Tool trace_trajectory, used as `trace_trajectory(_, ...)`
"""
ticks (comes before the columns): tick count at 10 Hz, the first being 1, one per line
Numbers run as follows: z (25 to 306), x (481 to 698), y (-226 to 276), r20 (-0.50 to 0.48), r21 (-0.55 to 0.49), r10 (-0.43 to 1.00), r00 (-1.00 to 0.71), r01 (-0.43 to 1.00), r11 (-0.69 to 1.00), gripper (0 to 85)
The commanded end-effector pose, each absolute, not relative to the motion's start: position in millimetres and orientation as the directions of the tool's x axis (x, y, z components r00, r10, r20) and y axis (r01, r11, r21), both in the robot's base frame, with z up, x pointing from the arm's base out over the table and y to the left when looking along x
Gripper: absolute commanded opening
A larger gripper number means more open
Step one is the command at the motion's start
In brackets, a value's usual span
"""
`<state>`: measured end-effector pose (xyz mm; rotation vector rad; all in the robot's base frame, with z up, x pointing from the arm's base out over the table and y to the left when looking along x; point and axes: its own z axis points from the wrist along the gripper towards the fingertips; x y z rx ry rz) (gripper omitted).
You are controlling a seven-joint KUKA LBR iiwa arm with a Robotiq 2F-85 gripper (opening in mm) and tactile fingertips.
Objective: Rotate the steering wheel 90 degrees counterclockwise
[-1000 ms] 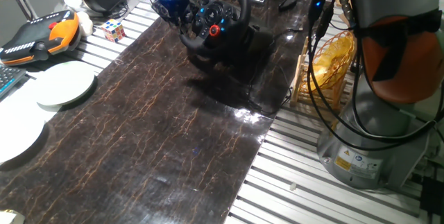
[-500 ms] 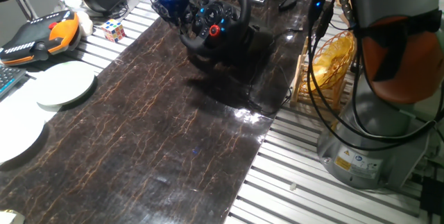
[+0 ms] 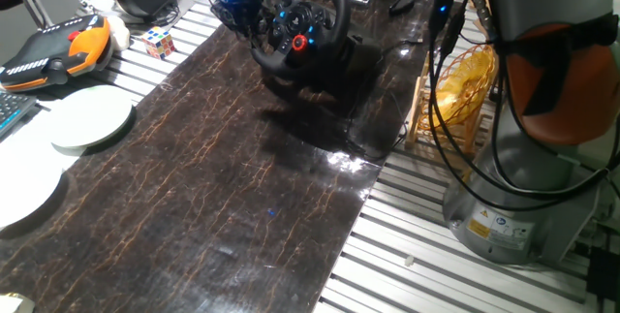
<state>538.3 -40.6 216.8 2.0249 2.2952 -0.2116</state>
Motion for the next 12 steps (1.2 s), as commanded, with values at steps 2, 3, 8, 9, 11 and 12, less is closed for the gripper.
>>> trace_trajectory(2,216,538,-40,-0.166,-0.038,0.980,-0.106,0.994,0.101,0.7)
trace_trajectory(3,216,538,-40,-0.175,-0.031,0.981,-0.086,0.996,0.082,0.7)
trace_trajectory(8,217,544,-58,-0.276,-0.002,0.961,-0.011,1.000,0.011,0.7)
trace_trajectory(9,217,543,-66,-0.297,0.010,0.955,0.017,1.000,-0.015,0.7)
trace_trajectory(11,220,543,-91,-0.284,0.021,0.958,0.029,0.999,-0.024,0.7)
trace_trajectory(12,221,544,-99,-0.291,0.038,0.955,0.060,0.998,-0.051,0.7)
